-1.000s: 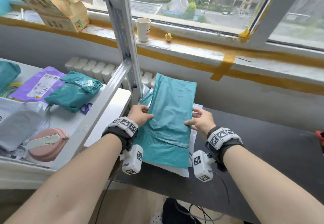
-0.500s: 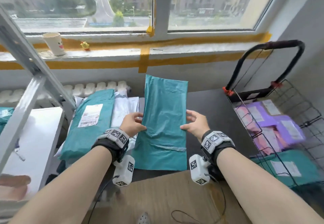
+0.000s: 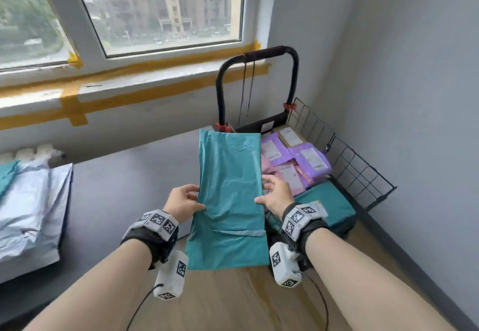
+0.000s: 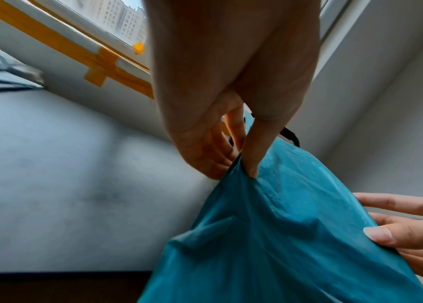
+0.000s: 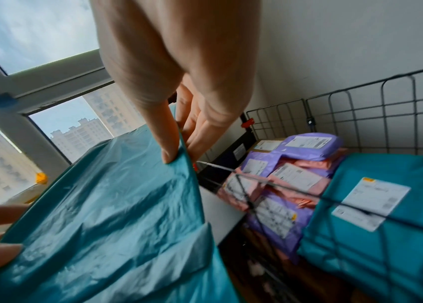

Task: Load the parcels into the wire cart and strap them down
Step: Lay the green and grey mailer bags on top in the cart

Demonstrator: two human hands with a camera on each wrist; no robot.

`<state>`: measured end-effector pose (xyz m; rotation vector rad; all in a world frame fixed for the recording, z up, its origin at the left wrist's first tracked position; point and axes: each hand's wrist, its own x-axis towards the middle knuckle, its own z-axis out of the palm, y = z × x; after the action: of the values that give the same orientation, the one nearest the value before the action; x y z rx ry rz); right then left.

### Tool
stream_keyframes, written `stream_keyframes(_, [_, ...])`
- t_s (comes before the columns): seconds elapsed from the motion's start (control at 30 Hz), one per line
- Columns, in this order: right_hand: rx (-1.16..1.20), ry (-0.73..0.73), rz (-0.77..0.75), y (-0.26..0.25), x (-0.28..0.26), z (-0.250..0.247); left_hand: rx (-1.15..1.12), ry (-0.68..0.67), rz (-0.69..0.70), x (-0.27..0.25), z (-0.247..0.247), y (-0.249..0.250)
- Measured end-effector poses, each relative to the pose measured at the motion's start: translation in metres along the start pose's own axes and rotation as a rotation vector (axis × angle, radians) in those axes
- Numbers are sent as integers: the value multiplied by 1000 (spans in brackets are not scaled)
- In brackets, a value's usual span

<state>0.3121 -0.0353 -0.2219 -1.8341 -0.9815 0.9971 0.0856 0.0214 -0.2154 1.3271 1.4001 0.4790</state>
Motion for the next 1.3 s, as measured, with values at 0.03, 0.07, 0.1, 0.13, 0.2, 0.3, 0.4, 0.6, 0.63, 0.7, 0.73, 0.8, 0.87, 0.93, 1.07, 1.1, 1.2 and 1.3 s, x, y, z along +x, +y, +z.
stream_keyframes(0.03, [-17, 12, 0, 7, 4, -21, 4, -5, 5, 2, 22, 8])
stream_keyframes(0.07, [-33, 20, -9, 14, 8, -40, 10, -10, 10, 4, 42, 15])
stream_keyframes(0.1, [-46, 33, -14, 20, 12, -59, 15, -13, 14, 7, 61, 23])
stream_keyframes(0.13, [-55, 47, -19, 27, 18, -76, 18, -17, 15, 9, 78, 32])
stream_keyframes(0.2, [-83, 68, -14, 36, 29, -105, 20, -35, 11, 14, 107, 47])
stream_keyframes(0.3, [-137, 74, -8, 43, 52, -138, 32, -52, 1, 32, 140, 69])
stream_keyframes(0.4, [-161, 67, -7, 43, 81, -163, 56, -62, -14, 62, 165, 90])
stream_keyframes(0.6, [-197, 89, 48, 47, 155, -210, 107, -128, -40, 147, 214, 132])
stream_keyframes(0.63, [-215, 85, 54, 52, 171, -216, 103, -135, -54, 161, 224, 136])
stream_keyframes(0.7, [-270, 61, 69, 64, 202, -225, 104, -141, -86, 191, 243, 140])
stream_keyframes(0.73, [-298, 42, 84, 71, 217, -228, 100, -141, -109, 204, 253, 140])
stream_keyframes(0.8, [-337, -3, 103, 88, 247, -233, 93, -144, -162, 229, 272, 136])
stream_keyframes(0.87, [-386, -62, 102, 106, 281, -234, 63, -122, -219, 256, 288, 128])
stream_keyframes(0.93, [-415, -135, 91, 125, 317, -231, 53, -74, -260, 284, 301, 116])
stream_keyframes(1.07, [-433, -294, 59, 154, 379, -216, 85, 28, -357, 322, 318, 93])
stream_keyframes(1.1, [-439, -320, 46, 160, 391, -211, 89, 51, -383, 329, 322, 88])
stream_keyframes(1.2, [-455, -371, 1, 175, 425, -193, 83, 127, -421, 351, 329, 77])
stream_keyframes(1.3, [-503, -416, -37, 183, 452, -178, 85, 188, -439, 370, 328, 72])
